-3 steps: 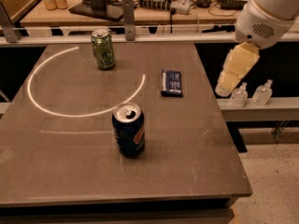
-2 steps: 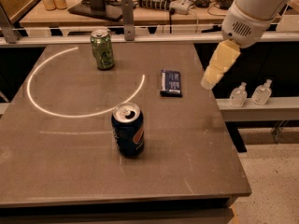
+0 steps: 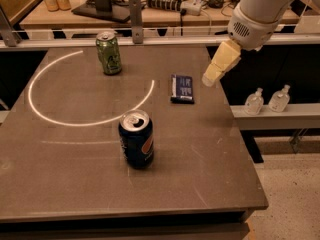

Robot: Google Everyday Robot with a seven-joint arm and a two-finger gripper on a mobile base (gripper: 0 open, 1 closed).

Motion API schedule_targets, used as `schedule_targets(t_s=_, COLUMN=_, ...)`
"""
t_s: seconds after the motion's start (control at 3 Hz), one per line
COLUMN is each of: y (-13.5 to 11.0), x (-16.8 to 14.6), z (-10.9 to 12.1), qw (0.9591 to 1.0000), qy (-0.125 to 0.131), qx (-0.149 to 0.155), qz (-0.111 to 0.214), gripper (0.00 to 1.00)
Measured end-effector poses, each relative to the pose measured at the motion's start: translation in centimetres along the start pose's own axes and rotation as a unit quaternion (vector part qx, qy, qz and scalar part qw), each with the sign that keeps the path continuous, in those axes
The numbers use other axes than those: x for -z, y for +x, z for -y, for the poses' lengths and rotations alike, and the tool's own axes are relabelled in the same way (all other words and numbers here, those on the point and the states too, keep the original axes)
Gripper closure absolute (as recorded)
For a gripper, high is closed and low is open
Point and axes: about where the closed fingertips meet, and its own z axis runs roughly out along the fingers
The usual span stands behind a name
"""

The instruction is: Move rxbar blueberry near green can

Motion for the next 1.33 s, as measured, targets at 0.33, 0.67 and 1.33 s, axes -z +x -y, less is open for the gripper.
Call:
schedule_targets(t_s=0.33, y=-0.1, x=-0.1, z=0.0, qw=1.0, qy=-0.002, qx=-0.006, qz=-0.001, gripper=0.0)
schedule_targets(t_s=0.67, y=-0.5, x=-1.0, z=-0.1, qw=0.9977, qy=-0.017, qx=-0.065, qz=-0.013, gripper=0.0)
schedule_targets(t_s=1.33, y=-2.0, x=-3.7, z=-1.2, qw=0.9761, qy=0.001, qx=-0.209, qz=-0.06, gripper=0.0)
